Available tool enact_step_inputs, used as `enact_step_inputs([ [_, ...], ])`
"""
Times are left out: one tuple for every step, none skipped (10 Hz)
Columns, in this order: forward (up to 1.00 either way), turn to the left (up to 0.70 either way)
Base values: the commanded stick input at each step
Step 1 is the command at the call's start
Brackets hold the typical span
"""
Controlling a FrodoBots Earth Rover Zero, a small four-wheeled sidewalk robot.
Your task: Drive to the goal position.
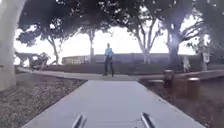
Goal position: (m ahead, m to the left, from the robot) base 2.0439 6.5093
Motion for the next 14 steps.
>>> enact_step_inputs([
  [0.98,0.00],
  [0.98,0.00],
  [0.98,0.00],
  [0.98,0.00],
  [0.98,0.00],
  [0.98,0.00],
  [0.98,0.00],
  [0.98,0.00],
  [0.98,0.00],
  [0.98,0.00],
  [0.98,0.00],
  [0.98,0.00],
  [0.98,0.05],
  [0.98,0.10],
])
